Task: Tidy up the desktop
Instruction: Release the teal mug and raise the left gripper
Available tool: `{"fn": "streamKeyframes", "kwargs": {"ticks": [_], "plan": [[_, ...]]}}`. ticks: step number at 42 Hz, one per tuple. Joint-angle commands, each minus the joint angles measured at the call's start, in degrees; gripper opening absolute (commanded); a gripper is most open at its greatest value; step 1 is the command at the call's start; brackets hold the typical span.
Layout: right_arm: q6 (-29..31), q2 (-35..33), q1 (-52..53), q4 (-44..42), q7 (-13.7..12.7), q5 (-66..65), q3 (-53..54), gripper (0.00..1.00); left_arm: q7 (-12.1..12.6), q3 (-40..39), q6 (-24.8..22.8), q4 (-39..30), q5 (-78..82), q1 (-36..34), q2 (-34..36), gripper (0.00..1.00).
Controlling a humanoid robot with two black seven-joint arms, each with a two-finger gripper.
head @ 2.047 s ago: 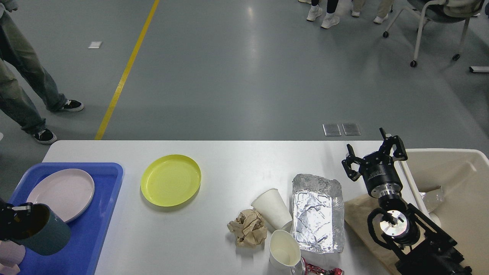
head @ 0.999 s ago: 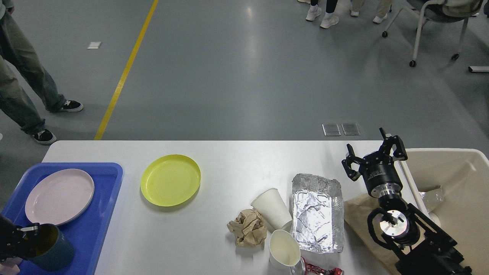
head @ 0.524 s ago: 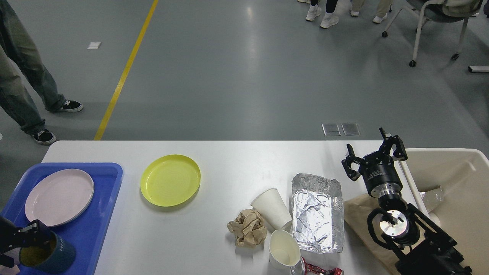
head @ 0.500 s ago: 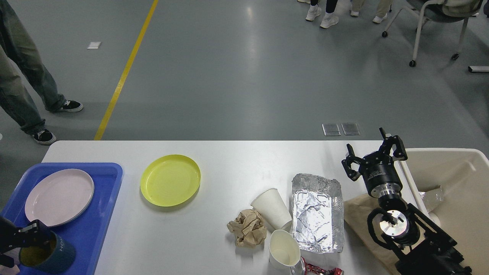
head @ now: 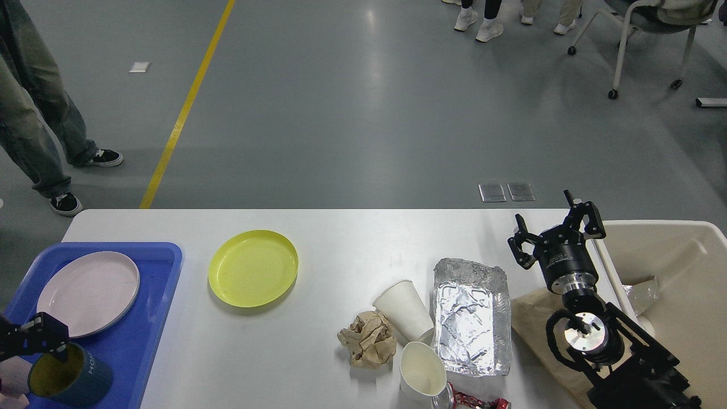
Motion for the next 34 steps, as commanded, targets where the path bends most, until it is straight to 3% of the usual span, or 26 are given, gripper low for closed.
{"fn": "streamKeyframes", "kwargs": {"ticks": [1, 8, 13, 22, 29, 34], "plan": [[0.0, 0.01, 0.0, 0.0, 0.0, -0.02, -0.03, 1.0, -0.1, 7.88, -1.6, -4.5, -1.13, -10.6, -0.58, 0.96], [0.0, -0.08, 0.0, 0.0, 0.0, -0.02, -0.03, 1.0, -0.1, 18.78, -1.78, -12.94, -4.65, -28.26, -3.56, 0.96], [0.0, 0.01, 0.0, 0.0, 0.0, 0.07, -0.03, 1.0, -0.01, 25.37, -2.04, -19.96, -10.61, -41.26, -12.15, 0.96], [0.0, -0.08, 0.0, 0.0, 0.0, -0.02, -0.03, 1.0, 1.3, 27.15, -2.04, -25.16, -22.04, -50.95, -25.09, 0.96], [0.0, -0.08, 0.0, 0.0, 0.0, -0.02, -0.03, 1.0, 7.27, 26.44, -1.95, -30.17, -32.85, -59.12, -34.49, 0.96], [0.0, 0.01, 0.0, 0.0, 0.0, -0.02, -0.03, 1.0, 7.81, 26.44, -1.69, -33.95, -37.69, -63.7, -39.33, 0.96]]}}
